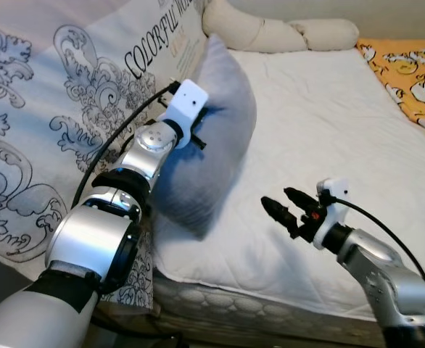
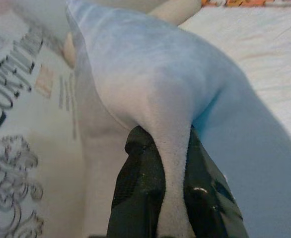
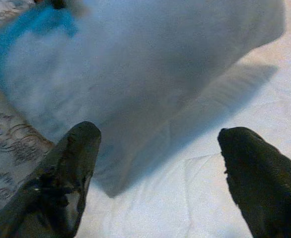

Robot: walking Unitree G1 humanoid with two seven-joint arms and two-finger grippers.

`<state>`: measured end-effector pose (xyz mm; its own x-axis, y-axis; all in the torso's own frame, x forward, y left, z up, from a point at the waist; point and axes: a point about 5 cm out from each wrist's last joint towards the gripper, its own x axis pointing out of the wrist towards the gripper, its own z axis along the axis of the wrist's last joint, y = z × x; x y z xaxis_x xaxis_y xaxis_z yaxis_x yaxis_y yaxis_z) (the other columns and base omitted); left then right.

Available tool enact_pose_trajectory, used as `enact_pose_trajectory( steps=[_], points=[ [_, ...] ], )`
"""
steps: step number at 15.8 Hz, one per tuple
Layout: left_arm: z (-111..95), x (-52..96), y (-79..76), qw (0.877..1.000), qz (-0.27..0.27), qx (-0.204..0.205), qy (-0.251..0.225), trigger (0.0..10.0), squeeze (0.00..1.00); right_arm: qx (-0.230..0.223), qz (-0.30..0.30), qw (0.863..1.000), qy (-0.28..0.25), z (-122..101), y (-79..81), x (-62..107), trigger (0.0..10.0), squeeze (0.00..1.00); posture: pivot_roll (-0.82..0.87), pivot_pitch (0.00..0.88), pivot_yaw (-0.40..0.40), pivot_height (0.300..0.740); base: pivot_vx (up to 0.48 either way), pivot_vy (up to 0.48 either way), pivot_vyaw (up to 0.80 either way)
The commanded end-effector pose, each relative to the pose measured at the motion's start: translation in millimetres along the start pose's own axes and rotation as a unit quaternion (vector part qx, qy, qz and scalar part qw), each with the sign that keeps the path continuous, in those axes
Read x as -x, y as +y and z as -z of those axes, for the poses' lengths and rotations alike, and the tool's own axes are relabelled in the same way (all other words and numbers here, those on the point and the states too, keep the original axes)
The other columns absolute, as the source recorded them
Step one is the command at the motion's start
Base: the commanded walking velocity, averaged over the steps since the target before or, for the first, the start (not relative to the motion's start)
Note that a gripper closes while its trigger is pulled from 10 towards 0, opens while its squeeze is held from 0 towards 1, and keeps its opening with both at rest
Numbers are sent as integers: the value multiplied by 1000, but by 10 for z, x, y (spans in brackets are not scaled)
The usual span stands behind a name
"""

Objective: Clean up the room

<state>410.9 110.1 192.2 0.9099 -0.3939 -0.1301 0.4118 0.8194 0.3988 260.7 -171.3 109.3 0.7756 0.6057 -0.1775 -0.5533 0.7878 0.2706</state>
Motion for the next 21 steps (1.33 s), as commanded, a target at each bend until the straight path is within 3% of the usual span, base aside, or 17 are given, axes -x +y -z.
enact_pose_trajectory(
  steps=[1, 3, 4, 6, 8, 14, 21],
  points=[
    [-82, 4, 117, 1000, -24, 4, -7, 10000, 0, 6, -7, 1000, -2, -70, 39, 36, 10000, 1000, -236, 0, 99, 740, 0, 0, 0],
    [194, 63, 123, 997, -36, 34, 53, 10000, 0, 8, -8, 1000, 5, -140, 72, 135, 10000, 1000, -272, 0, 103, 740, 0, 0, 0],
    [230, 73, 121, 997, -38, 35, 60, 10000, 0, 8, -8, 1000, 6, -148, 78, 146, 10000, 1000, -272, 0, 103, 740, 0, 0, 0],
    [545, 186, 148, 989, -70, 41, 121, 10000, 0, 16, -9, 1000, 21, -179, 111, 277, 10000, 1000, -333, 19, 99, 740, 0, 0, 0],
    [605, 224, 199, 986, -97, 41, 129, 10000, 0, 18, -5, 999, 31, -180, 121, 359, 10000, 1000, -347, 39, 87, 740, 0, 0, 0],
    [396, 208, 362, 982, -175, 29, 65, 10000, 0, 14, -21, 998, 49, -194, 227, 387, 10000, 1000, -338, 42, 64, 740, 0, 0, 0],
    [408, 252, 440, 976, -207, 29, 53, 10000, 0, 13, -33, 997, 62, -189, 270, 396, 10000, 1000, -342, 52, 65, 740, 0, 0, 0]
  ],
)
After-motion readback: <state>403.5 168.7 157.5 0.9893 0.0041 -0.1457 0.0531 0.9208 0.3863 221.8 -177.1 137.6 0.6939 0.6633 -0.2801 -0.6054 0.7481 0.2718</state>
